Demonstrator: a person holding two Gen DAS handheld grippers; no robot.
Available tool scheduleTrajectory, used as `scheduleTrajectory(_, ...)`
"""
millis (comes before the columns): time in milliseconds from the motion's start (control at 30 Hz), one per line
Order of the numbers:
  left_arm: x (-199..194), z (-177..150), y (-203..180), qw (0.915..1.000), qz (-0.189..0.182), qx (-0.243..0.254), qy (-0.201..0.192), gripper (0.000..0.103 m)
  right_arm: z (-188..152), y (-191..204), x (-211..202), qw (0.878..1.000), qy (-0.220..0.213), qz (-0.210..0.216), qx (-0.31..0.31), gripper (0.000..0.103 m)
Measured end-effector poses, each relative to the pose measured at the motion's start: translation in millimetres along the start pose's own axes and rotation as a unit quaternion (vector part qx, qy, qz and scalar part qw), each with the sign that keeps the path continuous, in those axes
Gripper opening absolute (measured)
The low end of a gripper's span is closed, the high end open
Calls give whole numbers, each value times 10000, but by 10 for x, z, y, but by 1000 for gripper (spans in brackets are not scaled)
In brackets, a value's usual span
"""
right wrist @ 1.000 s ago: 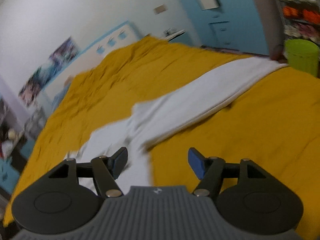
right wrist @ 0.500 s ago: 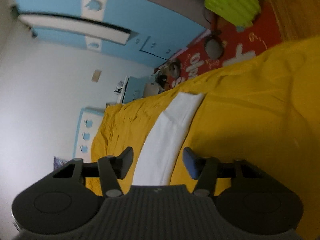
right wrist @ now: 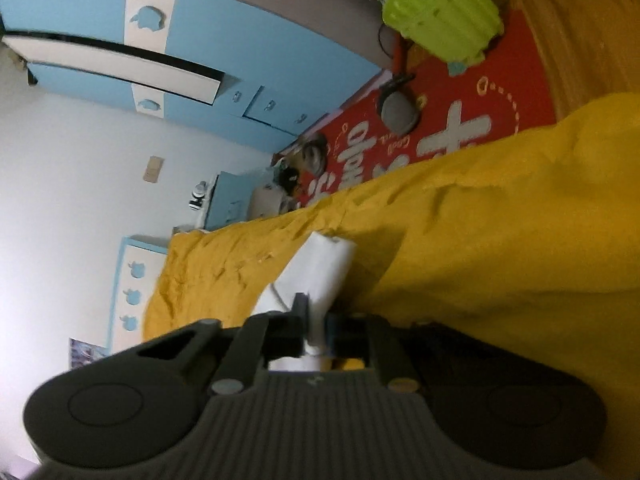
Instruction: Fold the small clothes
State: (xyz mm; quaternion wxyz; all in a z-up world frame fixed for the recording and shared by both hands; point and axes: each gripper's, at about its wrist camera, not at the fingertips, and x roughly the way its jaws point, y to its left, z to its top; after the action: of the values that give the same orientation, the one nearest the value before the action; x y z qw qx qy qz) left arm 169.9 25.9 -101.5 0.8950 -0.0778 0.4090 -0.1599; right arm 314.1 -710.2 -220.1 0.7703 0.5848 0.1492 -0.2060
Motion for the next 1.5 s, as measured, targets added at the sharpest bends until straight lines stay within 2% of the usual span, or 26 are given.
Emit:
scheduleTrajectory(67,-32,22,1,9996,204,183,-46,54,-37,110,-88,9986,-260,46,-451,2)
scheduleTrajectory(167,-15,19,36,9964,765,366,35,52,-95,387,-307,9919,-544,225,-1128,2)
scheduleTrajectory(333,-73,0,213,9984,541,-117,72,51,-216,923,-710,9833,-672,1011,-1356,1)
scheduleTrajectory(500,-242,29,259,9981,599,15,-117,51,-570,1661,-1124,9627,-642,1841,-1874,2)
scheduleTrajectory(633,-384,51,352,9973,702,1,-195,51,-997,2254,-1422,9423,-475,2377,-2308,2)
scheduleTrajectory(767,-529,102,531,9969,691,-236,-283,51,-1539,2772,-1700,9216,-209,2776,-2704,2)
scheduleTrajectory(900,-708,126,693,9952,779,-403,-430,51,-2204,3071,-1942,9014,-73,2995,-3127,2)
scheduleTrajectory(1200,-1108,1,1223,9883,1028,-830,-761,51,-3855,3384,-1981,8658,791,3237,-3733,2)
scheduleTrajectory(1300,-1242,-71,1444,9838,1223,-1027,-811,51,-4473,3400,-1894,8601,1058,3152,-3869,2)
scheduleTrajectory(1367,-1332,-134,1592,9799,1374,-1203,-808,51,-4988,3398,-1792,8500,1353,3013,-4103,2)
scheduleTrajectory(1400,-1368,-167,1662,9777,1454,-1292,-798,51,-5225,3392,-1696,8432,1538,2904,-4254,6)
scheduleTrajectory(1433,-1400,-197,1717,9757,1524,-1364,-784,51,-5486,3368,-1665,8295,1812,2802,-4478,21)
scheduleTrajectory(1467,-1428,-223,1776,9734,1602,-1447,-763,51,-5822,3353,-1600,7985,2327,2650,-4878,41)
scheduleTrajectory(1500,-1455,-242,1832,9715,1658,-1519,-753,51,-6103,3339,-1550,7620,2816,2502,-5268,76)
